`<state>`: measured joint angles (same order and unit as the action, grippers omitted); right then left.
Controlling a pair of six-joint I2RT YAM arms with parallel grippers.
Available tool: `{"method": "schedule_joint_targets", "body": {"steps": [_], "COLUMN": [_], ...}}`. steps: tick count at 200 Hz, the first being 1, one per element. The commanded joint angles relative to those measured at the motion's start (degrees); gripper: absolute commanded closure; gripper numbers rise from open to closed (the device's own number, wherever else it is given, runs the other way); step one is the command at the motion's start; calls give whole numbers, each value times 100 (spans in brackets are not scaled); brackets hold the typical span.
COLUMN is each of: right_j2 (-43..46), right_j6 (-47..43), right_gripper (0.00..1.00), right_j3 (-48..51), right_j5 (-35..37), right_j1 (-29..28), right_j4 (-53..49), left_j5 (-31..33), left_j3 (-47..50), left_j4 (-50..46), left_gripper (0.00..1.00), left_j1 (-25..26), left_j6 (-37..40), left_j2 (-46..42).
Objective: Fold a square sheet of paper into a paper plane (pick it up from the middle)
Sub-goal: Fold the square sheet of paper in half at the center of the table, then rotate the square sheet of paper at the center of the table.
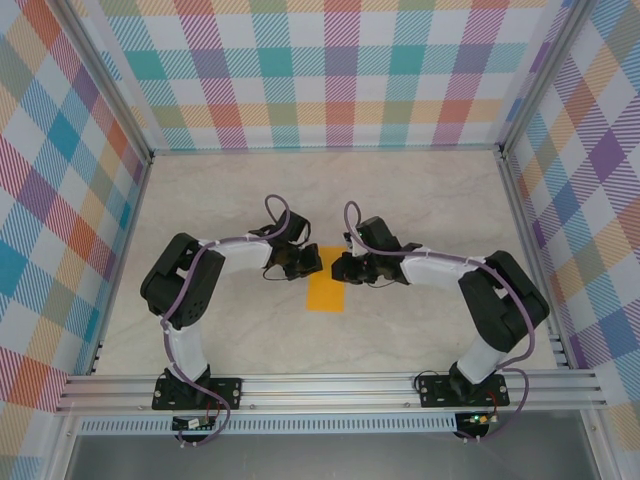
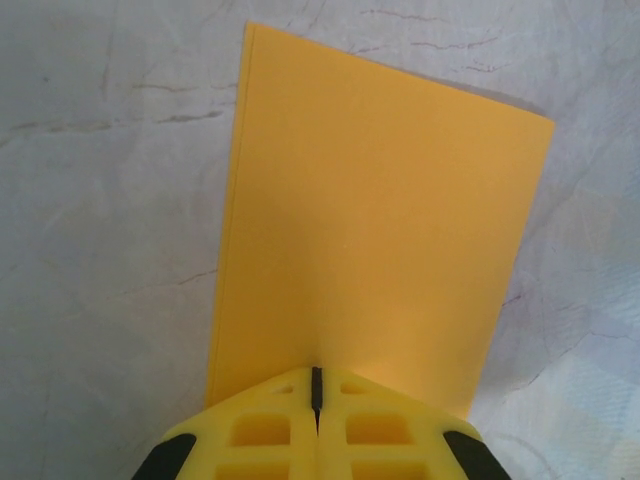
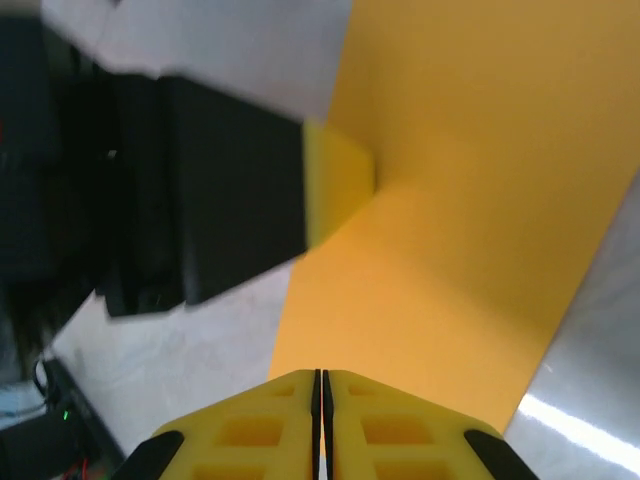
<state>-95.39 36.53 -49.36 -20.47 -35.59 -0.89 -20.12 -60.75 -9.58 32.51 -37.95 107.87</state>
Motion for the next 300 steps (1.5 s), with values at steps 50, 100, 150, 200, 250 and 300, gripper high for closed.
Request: {"method": "schedule_joint_targets", "body": {"steps": [50, 100, 150, 200, 250, 300], "right_j2": [-757, -1554, -2318, -2585, -1984, -851], "right_j6": [-146, -248, -442, -419, 790, 848], "right_gripper": [91, 91, 91, 92, 91, 90], "right_j3": [-1288, -2135, -2954, -3352, -2747, -1604], "right_j5": [726, 351, 334, 1103, 2458, 1436], "right_j1": [422, 372, 264, 287, 416, 686], "right_j4": [-668, -1117, -1727, -2391, -2857, -1146], "left_j5": [-47, 610, 594, 410, 81, -237], "left_j3": [-512, 333, 542, 571, 583, 356], "left_j4": [-482, -988, -878, -683, -197, 88], "left_gripper": [93, 81, 76, 71, 71, 83], "left_j1": [71, -105, -105, -20, 325, 778], "left_j6": [408, -386, -640, -721, -916, -1013], "left_j2": [-177, -1560, -1820, -1615, -1237, -779]}}
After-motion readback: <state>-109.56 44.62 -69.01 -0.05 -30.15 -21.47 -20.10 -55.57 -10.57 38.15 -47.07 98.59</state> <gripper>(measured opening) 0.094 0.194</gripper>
